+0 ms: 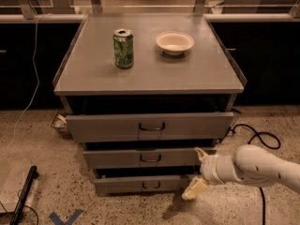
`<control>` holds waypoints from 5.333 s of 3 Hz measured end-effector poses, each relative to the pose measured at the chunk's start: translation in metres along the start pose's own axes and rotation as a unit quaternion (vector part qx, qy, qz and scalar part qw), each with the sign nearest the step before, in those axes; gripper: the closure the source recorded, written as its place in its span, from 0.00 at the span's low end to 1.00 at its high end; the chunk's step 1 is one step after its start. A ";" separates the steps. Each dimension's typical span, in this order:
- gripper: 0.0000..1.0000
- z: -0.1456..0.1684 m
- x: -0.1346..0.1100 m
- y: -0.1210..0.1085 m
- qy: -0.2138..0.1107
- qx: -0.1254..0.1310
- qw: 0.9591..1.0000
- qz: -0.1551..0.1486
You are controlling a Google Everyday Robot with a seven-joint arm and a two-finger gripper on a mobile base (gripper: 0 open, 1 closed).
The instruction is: Open middle drawer
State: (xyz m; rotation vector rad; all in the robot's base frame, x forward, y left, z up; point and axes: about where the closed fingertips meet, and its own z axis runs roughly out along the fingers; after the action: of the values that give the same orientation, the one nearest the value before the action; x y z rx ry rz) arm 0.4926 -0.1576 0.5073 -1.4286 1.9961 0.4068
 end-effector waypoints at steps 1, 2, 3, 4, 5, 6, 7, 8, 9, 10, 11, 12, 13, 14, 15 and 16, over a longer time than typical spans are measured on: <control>0.00 0.022 0.010 0.000 -0.002 -0.006 1.000 -0.005; 0.00 0.041 0.006 -0.011 -0.007 -0.005 1.000 -0.019; 0.00 0.061 0.005 -0.022 -0.008 -0.001 1.000 -0.027; 0.00 0.082 0.014 -0.035 -0.013 0.009 1.000 -0.025; 0.00 0.093 0.021 -0.043 -0.027 0.018 0.999 -0.021; 0.00 0.095 0.020 -0.064 -0.073 0.041 0.996 -0.009; 0.00 0.096 0.018 -0.079 -0.097 0.060 0.993 -0.003; 0.00 0.103 0.016 -0.078 -0.093 0.060 0.994 -0.009; 0.00 0.112 0.003 -0.088 -0.082 0.059 0.995 -0.024; 0.00 0.120 -0.014 -0.112 -0.062 0.063 0.995 -0.046; 0.14 0.120 -0.014 -0.111 -0.062 0.063 0.995 -0.046; 0.38 0.120 -0.014 -0.111 -0.062 0.063 0.995 -0.046; 0.61 0.120 -0.014 -0.111 -0.062 0.063 0.995 -0.046; 0.85 0.120 -0.014 -0.111 -0.062 0.063 0.995 -0.046; 1.00 0.120 -0.014 -0.111 -0.062 0.063 0.995 -0.046; 1.00 0.120 -0.011 -0.106 -0.059 0.063 0.995 -0.049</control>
Offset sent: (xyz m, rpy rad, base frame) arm 0.0447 0.0245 -0.0448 -0.0007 -0.0519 0.0545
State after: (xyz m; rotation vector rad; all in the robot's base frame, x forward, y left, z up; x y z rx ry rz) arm 0.6315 -0.1181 0.4373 -1.3859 1.8165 0.3099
